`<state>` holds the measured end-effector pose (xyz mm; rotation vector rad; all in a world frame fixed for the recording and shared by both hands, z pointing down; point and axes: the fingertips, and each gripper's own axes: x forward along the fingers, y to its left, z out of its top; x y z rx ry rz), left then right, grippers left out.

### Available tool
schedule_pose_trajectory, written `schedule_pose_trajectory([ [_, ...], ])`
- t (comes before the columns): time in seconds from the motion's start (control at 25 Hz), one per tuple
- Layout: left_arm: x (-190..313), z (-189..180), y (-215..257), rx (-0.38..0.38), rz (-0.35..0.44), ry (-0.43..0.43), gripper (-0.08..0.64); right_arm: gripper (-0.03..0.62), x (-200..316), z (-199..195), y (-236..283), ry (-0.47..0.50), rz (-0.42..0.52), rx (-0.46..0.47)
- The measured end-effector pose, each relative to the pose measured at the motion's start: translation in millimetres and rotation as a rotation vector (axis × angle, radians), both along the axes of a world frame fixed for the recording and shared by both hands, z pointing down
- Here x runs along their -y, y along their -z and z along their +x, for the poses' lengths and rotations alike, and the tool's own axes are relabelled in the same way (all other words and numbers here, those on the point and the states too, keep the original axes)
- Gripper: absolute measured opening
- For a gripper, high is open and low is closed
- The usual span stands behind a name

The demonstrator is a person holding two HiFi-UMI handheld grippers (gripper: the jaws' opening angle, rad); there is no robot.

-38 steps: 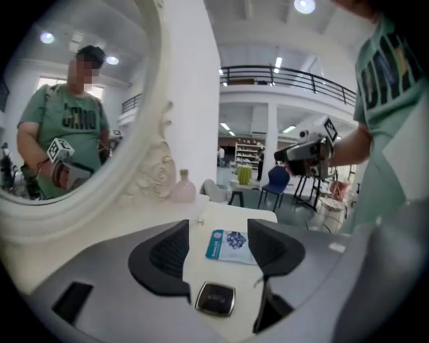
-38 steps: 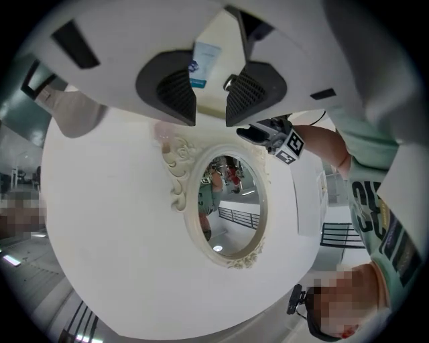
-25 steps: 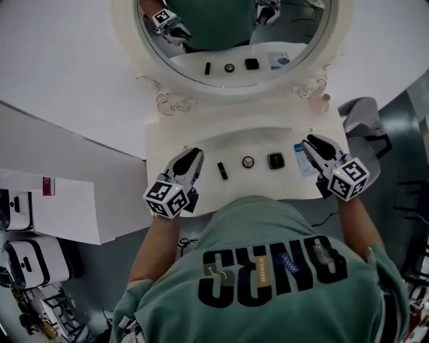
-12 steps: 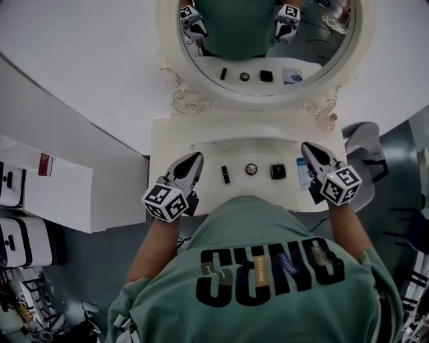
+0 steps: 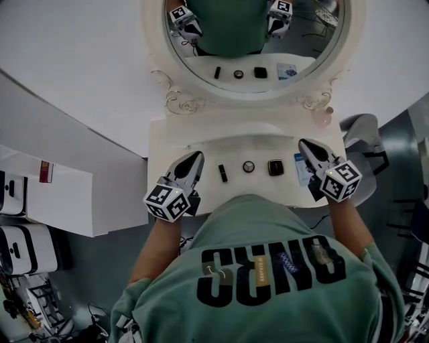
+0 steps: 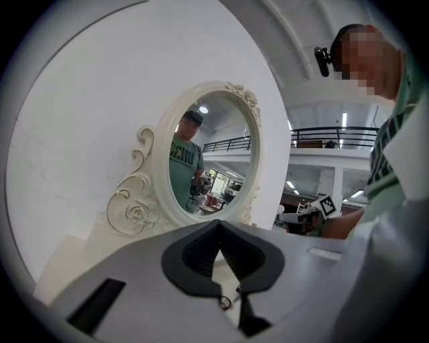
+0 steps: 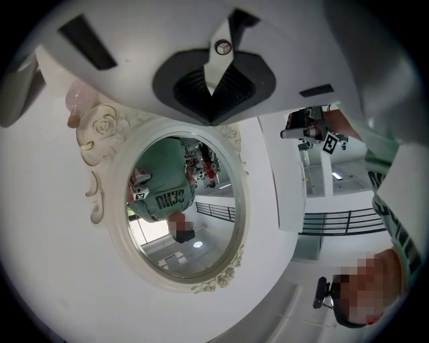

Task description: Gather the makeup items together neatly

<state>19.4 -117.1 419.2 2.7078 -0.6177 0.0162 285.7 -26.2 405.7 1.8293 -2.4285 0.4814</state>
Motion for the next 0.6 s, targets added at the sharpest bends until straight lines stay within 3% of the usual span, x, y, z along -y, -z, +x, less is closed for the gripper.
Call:
schedule_pose_trajectory([
  [0.6,-1.0,8.4,-1.4,0.01,0.003,-0.013,0.009,-0.006,0.1,1.2,-0.6,0.017,-0.007,-0.024],
])
